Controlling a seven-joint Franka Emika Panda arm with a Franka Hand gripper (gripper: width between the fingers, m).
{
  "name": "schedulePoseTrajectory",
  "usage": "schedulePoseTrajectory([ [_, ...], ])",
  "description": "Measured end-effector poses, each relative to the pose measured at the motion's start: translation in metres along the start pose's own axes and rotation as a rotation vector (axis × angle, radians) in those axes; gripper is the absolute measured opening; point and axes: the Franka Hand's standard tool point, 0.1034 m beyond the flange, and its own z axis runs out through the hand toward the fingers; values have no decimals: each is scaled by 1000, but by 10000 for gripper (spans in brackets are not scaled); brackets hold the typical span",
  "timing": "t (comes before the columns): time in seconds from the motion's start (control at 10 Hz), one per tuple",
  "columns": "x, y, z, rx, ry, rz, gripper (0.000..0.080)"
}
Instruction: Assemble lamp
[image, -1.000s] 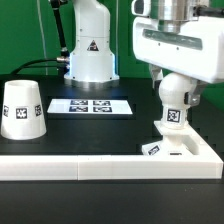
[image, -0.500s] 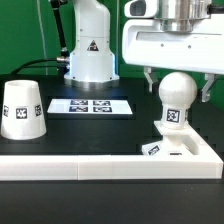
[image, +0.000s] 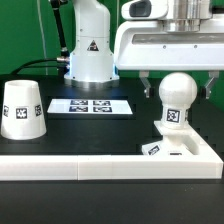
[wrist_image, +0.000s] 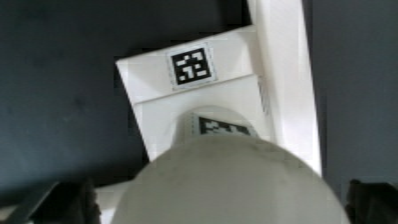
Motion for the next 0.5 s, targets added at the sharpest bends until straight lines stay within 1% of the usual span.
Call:
schedulePoseTrajectory([
  [0.2,0,1,0,-4,-6,-193,698],
  [0.3,0,0,-1,-4,-4,-198,698],
  [0.5,0,3,0,-10,-6,-365,698],
])
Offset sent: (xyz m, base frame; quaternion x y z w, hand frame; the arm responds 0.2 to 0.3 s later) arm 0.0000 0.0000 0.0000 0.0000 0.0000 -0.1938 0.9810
